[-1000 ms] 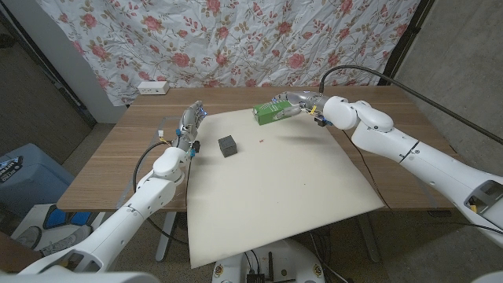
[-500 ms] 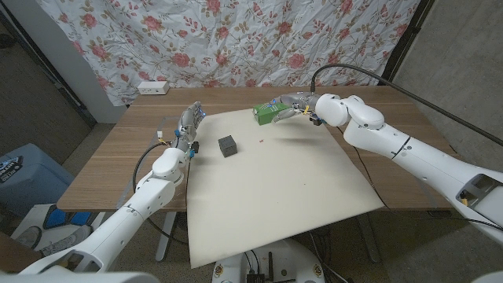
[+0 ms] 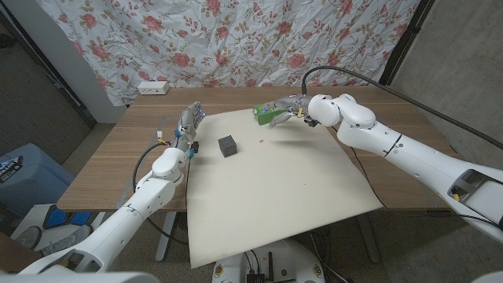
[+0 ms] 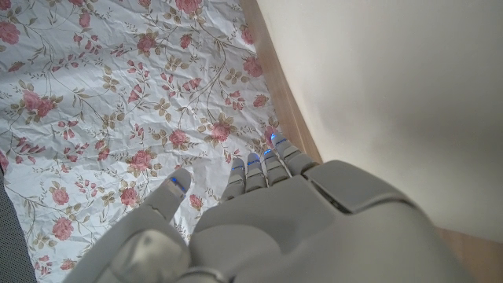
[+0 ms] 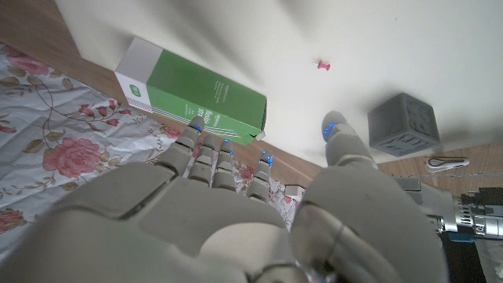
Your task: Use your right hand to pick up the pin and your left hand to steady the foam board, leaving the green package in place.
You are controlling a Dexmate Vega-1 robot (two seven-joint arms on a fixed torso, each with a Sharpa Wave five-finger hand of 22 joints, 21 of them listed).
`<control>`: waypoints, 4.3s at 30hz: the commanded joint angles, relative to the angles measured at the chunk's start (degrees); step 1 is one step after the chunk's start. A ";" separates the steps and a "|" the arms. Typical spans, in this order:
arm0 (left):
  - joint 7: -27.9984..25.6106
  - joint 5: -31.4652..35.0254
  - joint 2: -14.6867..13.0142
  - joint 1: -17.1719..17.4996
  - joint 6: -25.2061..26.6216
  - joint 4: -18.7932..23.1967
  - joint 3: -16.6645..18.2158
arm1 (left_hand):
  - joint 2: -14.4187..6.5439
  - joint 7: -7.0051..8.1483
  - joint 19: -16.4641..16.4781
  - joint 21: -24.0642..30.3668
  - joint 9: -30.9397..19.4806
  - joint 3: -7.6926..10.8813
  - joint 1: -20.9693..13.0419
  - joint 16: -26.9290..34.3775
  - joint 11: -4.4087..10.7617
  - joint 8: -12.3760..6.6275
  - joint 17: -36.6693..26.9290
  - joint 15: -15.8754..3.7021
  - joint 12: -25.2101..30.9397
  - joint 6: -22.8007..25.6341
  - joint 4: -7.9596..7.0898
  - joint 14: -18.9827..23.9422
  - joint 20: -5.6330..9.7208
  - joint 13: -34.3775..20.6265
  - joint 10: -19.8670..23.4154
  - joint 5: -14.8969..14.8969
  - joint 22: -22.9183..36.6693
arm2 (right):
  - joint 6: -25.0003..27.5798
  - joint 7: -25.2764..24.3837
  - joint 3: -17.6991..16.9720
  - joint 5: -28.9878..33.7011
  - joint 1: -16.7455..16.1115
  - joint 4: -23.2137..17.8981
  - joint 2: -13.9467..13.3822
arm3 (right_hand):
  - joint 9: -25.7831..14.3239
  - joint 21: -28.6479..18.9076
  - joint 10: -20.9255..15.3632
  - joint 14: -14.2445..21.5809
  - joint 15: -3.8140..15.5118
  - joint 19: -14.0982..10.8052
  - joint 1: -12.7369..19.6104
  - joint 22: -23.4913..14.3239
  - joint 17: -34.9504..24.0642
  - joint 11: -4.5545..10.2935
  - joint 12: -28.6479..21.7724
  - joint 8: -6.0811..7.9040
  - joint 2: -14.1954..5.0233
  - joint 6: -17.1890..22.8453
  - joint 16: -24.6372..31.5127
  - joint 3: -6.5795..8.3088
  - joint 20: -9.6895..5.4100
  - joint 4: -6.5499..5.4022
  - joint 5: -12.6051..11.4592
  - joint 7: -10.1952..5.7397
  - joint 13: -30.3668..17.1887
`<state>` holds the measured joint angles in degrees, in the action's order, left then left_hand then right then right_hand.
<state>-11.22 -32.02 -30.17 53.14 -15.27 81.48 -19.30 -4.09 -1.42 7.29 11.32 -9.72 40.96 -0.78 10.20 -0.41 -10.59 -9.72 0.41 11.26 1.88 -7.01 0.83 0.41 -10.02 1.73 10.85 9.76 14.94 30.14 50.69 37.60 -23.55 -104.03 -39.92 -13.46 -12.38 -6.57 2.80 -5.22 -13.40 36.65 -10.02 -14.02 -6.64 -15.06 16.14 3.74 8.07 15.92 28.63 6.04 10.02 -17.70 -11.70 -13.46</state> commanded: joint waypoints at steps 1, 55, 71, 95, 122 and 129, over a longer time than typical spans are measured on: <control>-0.18 -0.18 -0.24 0.48 0.30 0.58 0.11 | -4.48 0.26 0.49 0.24 -0.35 0.16 -0.30 0.26 -0.06 -0.14 -0.20 0.22 0.14 0.59 0.02 0.52 -0.21 -0.09 0.55 0.09 0.06 | -1.74 1.81 1.90 2.58 1.13 2.02 1.72 | -0.36 -0.10 -0.62 0.48 -0.24 -0.38 -0.20 -0.10 -0.42 0.07 -0.25 0.77 0.08 0.11 0.43 0.06 0.03 -0.31 -0.27 -0.26 -0.35; -0.27 -0.55 -0.42 1.62 -0.41 0.90 0.68 | -4.47 0.46 0.63 -0.04 -0.38 0.36 -0.28 0.10 -0.12 -0.01 -0.18 0.30 -0.09 0.85 -0.04 0.58 -0.13 -0.13 0.65 0.10 0.09 | -0.86 2.56 7.75 10.54 2.72 9.54 8.20 | -1.34 0.05 -2.97 2.32 0.84 -1.95 2.52 -0.23 -2.09 1.22 -0.66 5.84 -1.38 8.93 1.81 -0.31 -0.39 -0.38 -0.38 -0.64 -1.10; 0.25 -0.79 -0.14 1.29 -0.42 0.50 0.42 | -4.47 0.38 0.67 -0.09 -0.38 0.44 -0.29 0.07 0.02 0.03 -0.18 0.32 -0.19 0.87 -0.03 0.58 -0.15 -0.13 0.52 0.10 0.09 | -1.16 0.94 8.44 10.80 2.54 11.05 8.58 | -1.54 0.29 -2.78 2.21 1.39 -1.75 3.16 -0.23 -2.46 1.65 -0.47 6.76 -1.71 10.37 1.91 -0.47 -0.73 -0.34 -0.28 -0.75 -1.30; -0.01 -1.05 -0.39 1.70 0.29 1.05 0.45 | -4.57 0.40 0.63 -0.17 -0.39 0.65 -0.41 0.03 -0.07 0.00 -0.14 0.37 -0.20 1.07 0.09 0.54 -0.16 -0.13 0.60 0.11 0.09 | -4.31 -4.95 8.19 10.99 1.40 12.48 8.15 | -2.10 -0.20 -4.44 4.04 3.21 -4.08 5.07 -0.21 -3.32 3.66 -0.87 10.01 -1.93 16.01 2.98 -1.26 -1.83 -0.15 1.99 -0.80 -1.84; -0.62 -1.06 -0.57 2.22 0.65 1.81 0.65 | -4.88 0.32 0.64 -0.21 -0.40 1.08 -0.67 -0.01 -0.19 0.01 -0.10 0.46 -0.25 1.24 0.34 0.52 -0.26 -0.13 0.55 0.10 0.09 | -9.07 -11.23 7.96 11.15 1.49 16.21 8.34 | -2.70 -0.24 -6.39 5.49 5.51 -6.01 10.72 -0.18 -3.92 5.88 -1.29 13.69 -2.36 22.84 3.85 -1.04 -3.24 0.23 4.77 -0.86 -2.35; -0.66 -1.14 -0.61 2.27 0.82 1.92 0.68 | -4.87 0.31 0.63 -0.22 -0.40 1.13 -0.68 0.00 -0.16 0.00 -0.10 0.47 -0.22 1.31 0.37 0.54 -0.24 -0.13 0.64 0.08 0.10 | -9.72 -11.87 8.17 11.33 1.80 17.10 8.54 | -2.95 -0.30 -6.96 6.08 6.15 -6.64 11.56 -0.19 -4.16 6.29 -1.42 14.84 -2.48 25.02 4.23 -1.25 -3.54 0.04 5.37 -0.87 -2.49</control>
<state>-11.81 -33.07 -30.68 55.33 -14.70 83.21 -18.70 -4.09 -1.02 7.50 11.32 -9.99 41.69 -0.78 10.20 -0.62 -10.59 -9.72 0.72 11.02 2.89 -6.77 1.13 0.20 -9.99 1.93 10.85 9.72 6.66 20.02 58.65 48.64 -22.19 -88.38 -31.71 -16.11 -12.38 -13.30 8.51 0.32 -19.25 47.37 -9.99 -17.97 -0.70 -16.14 30.52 1.19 32.34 19.73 27.66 2.45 10.02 -12.46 -12.60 -15.85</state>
